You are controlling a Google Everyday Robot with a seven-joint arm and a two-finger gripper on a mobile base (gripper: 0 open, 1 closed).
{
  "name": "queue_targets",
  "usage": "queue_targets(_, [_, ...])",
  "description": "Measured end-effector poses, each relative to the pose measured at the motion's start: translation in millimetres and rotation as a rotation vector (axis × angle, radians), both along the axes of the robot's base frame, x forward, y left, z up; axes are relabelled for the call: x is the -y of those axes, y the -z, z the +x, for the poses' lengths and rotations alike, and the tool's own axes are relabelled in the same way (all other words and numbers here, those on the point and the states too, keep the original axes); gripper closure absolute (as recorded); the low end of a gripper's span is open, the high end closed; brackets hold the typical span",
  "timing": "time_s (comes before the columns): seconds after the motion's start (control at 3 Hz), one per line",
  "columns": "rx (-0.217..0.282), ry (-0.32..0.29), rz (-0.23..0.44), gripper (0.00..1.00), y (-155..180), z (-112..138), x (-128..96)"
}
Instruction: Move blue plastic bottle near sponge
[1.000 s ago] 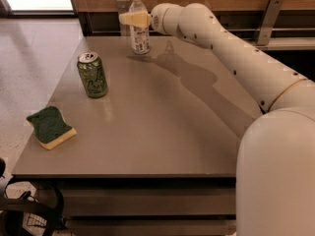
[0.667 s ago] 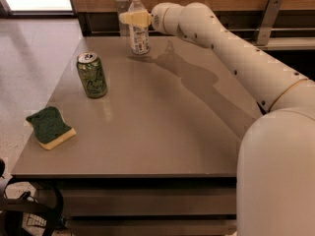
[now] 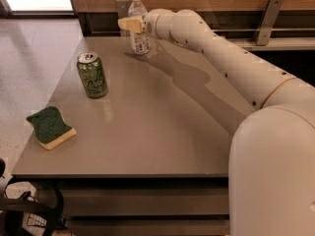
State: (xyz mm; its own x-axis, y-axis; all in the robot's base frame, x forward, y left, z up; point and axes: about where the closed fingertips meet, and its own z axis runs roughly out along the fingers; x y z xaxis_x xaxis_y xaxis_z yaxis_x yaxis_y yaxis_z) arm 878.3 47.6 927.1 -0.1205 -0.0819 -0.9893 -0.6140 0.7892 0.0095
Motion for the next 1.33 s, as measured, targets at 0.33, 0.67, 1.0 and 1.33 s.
queue_targets(0.33, [-0.002,-0.003,0.002,0.46,0.1,-0.1,-1.7])
queue_targets(0.67, [-0.003,-0.006,0.003,0.69,1.1,-0.2,-4.1])
queue_targets(1.0, [-0.005,-0.009,0.003,0.92,2.2,-0.3,-6.7])
queue_targets(1.33, [-0.006,-0.011,0.003,1.00,2.9,-0.4,-8.6])
